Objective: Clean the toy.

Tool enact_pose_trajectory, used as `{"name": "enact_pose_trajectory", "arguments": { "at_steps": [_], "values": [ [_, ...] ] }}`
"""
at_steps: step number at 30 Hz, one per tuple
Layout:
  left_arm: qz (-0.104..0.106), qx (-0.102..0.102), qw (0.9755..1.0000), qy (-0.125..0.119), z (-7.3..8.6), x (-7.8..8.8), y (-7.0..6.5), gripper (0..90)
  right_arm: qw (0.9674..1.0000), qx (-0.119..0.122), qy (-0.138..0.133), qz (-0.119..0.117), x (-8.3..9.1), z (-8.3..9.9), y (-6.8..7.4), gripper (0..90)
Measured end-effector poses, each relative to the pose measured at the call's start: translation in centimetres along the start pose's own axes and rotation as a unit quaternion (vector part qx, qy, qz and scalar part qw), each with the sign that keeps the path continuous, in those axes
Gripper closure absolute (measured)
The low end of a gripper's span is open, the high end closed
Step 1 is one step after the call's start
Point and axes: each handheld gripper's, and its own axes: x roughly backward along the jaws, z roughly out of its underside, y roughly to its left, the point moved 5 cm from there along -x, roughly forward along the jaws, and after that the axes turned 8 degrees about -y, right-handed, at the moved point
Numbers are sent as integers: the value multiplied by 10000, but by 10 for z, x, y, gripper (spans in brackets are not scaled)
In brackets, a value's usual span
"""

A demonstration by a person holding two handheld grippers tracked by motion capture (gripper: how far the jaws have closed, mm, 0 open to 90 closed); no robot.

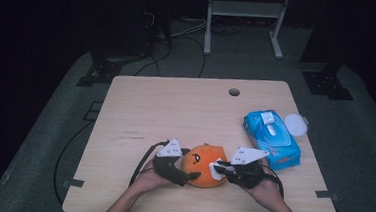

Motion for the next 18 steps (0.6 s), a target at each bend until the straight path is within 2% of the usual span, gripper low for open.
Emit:
{"name": "enact_pose_trajectory", "arguments": {
  "at_steps": [1, 3, 6, 7, 8, 9, 10, 11, 13, 17, 18],
  "values": [
    [-60, 64, 10000, 8, 0, 0, 2, 143, 9999, 2, -46, -93, 1, -3, 5, 793],
    [-73, 79, 9999, 8, 0, 0, 2, 155, 9999, 92, -36, -95, 1, -4, 8, 793],
    [-102, 123, 9999, -4, 0, 0, 2, 157, 9999, 130, -15, -71, 3, -3, 7, 792],
    [-104, 170, 9998, -13, 0, 0, 3, 159, 10000, 85, -17, -29, 8, -2, 1, 793],
    [-101, 234, 9997, -23, 0, 1, 4, 159, 10000, 85, -17, -29, 8, -2, 1, 793],
    [-91, 364, 9993, -49, 1, 1, 8, 158, 9999, 67, 21, 135, 14, 1, -7, 793],
    [-91, 364, 9993, -49, 1, 1, 8, 158, 9999, 67, 21, 135, 14, 1, -7, 793],
    [-74, 470, 9988, -92, 1, 1, 11, 158, 9997, -62, 6, 230, 17, 4, -15, 793],
    [-104, 522, 9985, -93, 1, 0, 12, 158, 9996, -155, -28, 234, 17, 5, -19, 794],
    [-202, 591, 9980, -129, -1, -4, 12, 158, 9996, -63, -31, 261, 14, 2, -14, 795],
    [-244, 632, 9976, -143, -2, -5, 11, 158, 9999, 18, -81, 134, 8, -4, -5, 795]
  ]
}}
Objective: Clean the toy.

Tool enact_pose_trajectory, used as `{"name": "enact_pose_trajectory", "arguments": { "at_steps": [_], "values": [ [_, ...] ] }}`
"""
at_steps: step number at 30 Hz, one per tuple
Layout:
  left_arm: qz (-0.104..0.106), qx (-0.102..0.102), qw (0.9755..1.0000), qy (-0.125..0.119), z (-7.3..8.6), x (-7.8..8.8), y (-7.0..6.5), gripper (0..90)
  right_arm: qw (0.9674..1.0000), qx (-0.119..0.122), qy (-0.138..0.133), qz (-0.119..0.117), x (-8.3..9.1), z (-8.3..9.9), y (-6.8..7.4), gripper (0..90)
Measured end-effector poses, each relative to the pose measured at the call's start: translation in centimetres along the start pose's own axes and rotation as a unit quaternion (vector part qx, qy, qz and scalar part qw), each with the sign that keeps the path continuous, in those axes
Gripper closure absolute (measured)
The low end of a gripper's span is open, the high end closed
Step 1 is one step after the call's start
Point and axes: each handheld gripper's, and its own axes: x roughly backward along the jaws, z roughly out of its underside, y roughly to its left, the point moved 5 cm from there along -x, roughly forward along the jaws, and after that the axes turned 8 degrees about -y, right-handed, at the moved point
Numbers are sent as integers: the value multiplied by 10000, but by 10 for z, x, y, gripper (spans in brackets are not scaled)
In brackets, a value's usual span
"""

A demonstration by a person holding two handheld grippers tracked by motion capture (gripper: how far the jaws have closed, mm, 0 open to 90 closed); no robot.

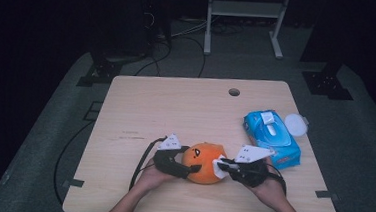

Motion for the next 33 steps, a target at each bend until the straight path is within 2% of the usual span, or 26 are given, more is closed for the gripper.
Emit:
{"name": "enact_pose_trajectory", "arguments": {
  "at_steps": [2, 4, 6, 7, 10, 11, 13, 14, 17, 20, 23, 26, 30, 31, 33],
  "values": [
    [-17, 9, 10000, -6, 0, -1, 0, 158, 10000, 28, -3, -33, -2, -1, 3, 794],
    [-23, 12, 10000, 4, 0, 0, 0, 156, 9998, 190, 43, 13, -6, -3, 7, 793],
    [48, -13, 10000, -23, -1, 1, 0, 139, 9999, 148, 31, -10, -6, -2, 5, 793],
    [150, -125, 9997, -137, -5, 4, -2, 108, 10000, 61, 47, -4, -4, 1, 1, 793],
    [234, -246, 9993, -183, -9, 8, -5, 68, 10000, -62, 22, -5, -3, 5, -5, 793],
    [211, -378, 9990, -107, -9, 11, -6, 67, 10000, -72, 28, 40, -2, 5, -6, 792],
    [246, -399, 9989, -26, -6, 12, -7, 75, 9999, -103, 11, 41, -2, 5, -8, 792],
    [274, -413, 9988, -15, -4, 12, -6, 126, 9999, -171, -5, 1, -2, 6, -9, 793],
    [184, -436, 9989, -5, -4, 10, -6, 205, 9998, -207, -31, 15, -4, 3, -7, 794],
    [151, -459, 9988, -10, -4, 8, -6, 220, 9999, -119, -56, 98, -5, 0, -1, 794],
    [88, -481, 9988, -20, -4, 8, -6, 226, 9998, -117, -158, -3, -7, -5, 4, 794],
    [68, -468, 9989, 7, -4, 8, -6, 232, 9999, 5, -120, -1, -9, -7, 7, 793],
    [83, -381, 9992, -2, -3, 9, -3, 236, 9999, -25, -115, -9, -6, -6, 2, 792],
    [95, -349, 9993, -7, -3, 9, -3, 235, 9999, -27, -82, 113, -1, -2, -5, 792],
    [101, -337, 9994, -34, -4, 9, -3, 236, 9999, -29, -70, 155, 1, -1, -7, 792]
  ]
}}
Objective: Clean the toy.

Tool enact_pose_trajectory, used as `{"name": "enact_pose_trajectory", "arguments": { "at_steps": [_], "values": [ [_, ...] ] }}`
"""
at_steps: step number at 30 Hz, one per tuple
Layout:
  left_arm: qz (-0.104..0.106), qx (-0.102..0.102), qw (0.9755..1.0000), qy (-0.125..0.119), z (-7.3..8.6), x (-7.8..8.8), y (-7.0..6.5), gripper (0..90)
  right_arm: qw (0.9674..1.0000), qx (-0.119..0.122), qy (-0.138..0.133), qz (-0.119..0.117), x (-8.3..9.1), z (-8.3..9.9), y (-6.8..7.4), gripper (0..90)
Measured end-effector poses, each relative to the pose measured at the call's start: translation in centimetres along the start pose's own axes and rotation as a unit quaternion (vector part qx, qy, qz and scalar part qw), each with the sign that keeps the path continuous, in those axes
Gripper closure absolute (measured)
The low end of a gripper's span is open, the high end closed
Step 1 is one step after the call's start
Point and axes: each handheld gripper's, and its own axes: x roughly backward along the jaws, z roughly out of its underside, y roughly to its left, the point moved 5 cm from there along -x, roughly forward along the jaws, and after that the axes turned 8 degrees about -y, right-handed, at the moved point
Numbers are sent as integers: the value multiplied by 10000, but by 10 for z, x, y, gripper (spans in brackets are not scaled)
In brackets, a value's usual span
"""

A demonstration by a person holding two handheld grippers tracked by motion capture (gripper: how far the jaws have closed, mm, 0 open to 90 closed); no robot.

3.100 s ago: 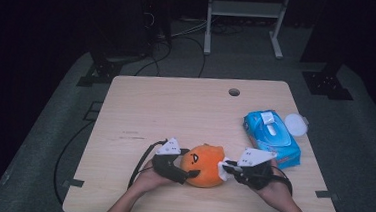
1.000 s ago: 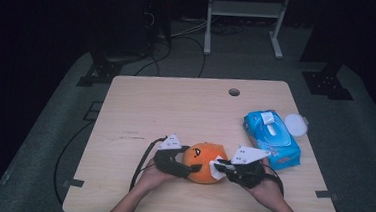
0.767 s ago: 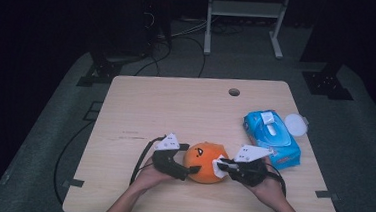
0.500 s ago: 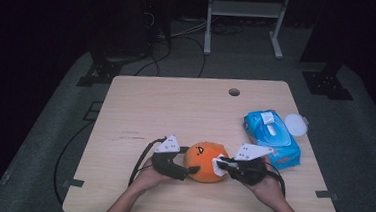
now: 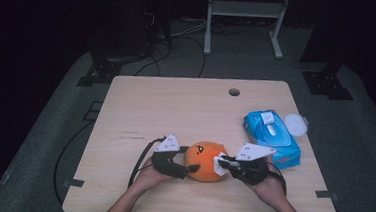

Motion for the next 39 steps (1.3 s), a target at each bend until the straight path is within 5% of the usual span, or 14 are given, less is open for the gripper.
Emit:
{"name": "enact_pose_trajectory", "arguments": {
  "at_steps": [6, 11, 13, 16, 21, 23, 28, 33, 35, 38, 39],
  "values": [
    [-61, -75, 9999, -76, -5, -3, -5, 243, 9999, -94, -3, 141, 5, 2, -7, 792],
    [-90, -510, 9987, 4, -7, -6, -15, 242, 9999, 155, -52, -50, -7, -8, 11, 792],
    [-47, -493, 9988, -23, -6, -5, -15, 234, 9998, 181, -30, -56, -7, -8, 12, 791],
    [33, -30, 9999, -130, -7, -3, -9, 161, 9999, 105, -52, -69, -3, -6, 8, 792],
    [70, 44, 9999, -122, -6, -5, -10, 186, 10000, 47, -50, -63, -1, -4, 6, 792],
    [56, -68, 9999, -120, -7, -7, -12, 211, 9999, 70, -69, -57, -2, -6, 7, 792],
    [66, -845, 9964, -28, -10, -9, -27, 244, 9995, 148, -195, -211, -7, -17, 17, 791],
    [146, -914, 9957, -65, -9, -8, -28, 248, 9996, 70, -230, -154, -4, -17, 11, 791],
    [163, -686, 9975, -93, -9, -7, -25, 214, 9997, 40, -231, -75, -2, -15, 4, 791],
    [195, 173, 9994, -216, -12, -8, -16, 73, 9998, -67, -166, -75, 0, -9, 1, 792],
    [195, 173, 9994, -216, -12, -8, -16, 69, 9998, -54, -168, -103, 0, -8, 2, 793]
  ]
}}
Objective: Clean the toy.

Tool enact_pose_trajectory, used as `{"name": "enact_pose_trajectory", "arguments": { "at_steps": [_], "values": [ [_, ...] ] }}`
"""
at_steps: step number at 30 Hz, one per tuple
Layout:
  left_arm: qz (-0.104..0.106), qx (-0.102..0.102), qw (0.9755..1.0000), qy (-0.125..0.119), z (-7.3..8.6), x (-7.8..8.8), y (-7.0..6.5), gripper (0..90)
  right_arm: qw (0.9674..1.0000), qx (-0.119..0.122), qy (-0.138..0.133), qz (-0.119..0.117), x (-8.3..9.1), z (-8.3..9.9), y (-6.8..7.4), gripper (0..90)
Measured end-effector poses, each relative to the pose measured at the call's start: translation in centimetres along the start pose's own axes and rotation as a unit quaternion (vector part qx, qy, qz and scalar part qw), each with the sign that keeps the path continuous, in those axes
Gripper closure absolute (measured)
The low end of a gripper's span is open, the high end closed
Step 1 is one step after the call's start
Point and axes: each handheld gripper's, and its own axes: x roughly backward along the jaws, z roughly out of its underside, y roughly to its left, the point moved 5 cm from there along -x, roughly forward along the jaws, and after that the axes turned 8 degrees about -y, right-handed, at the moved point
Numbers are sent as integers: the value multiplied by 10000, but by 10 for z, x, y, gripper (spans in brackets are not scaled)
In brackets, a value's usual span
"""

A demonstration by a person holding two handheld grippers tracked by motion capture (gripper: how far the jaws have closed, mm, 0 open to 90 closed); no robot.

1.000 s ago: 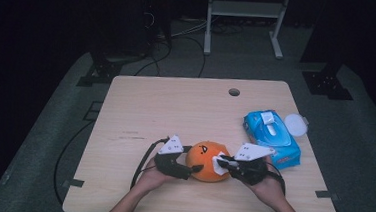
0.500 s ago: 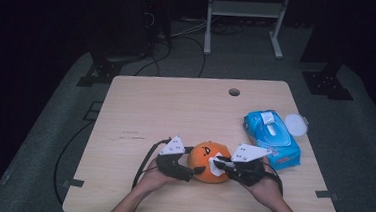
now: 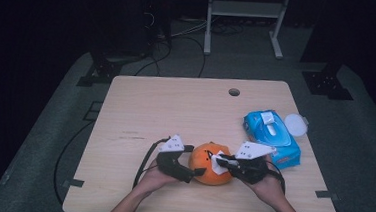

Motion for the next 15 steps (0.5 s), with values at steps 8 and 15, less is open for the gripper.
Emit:
{"name": "enact_pose_trajectory", "arguments": {
  "at_steps": [8, 15],
  "values": [
    [35, -582, 9982, 143, 2, -6, -12, 214, 9997, 222, -71, -89, -5, -10, 15, 792],
    [63, -860, 9962, 126, 2, -5, -18, 157, 9998, 69, -102, 129, 4, -7, -3, 792]
  ]
}}
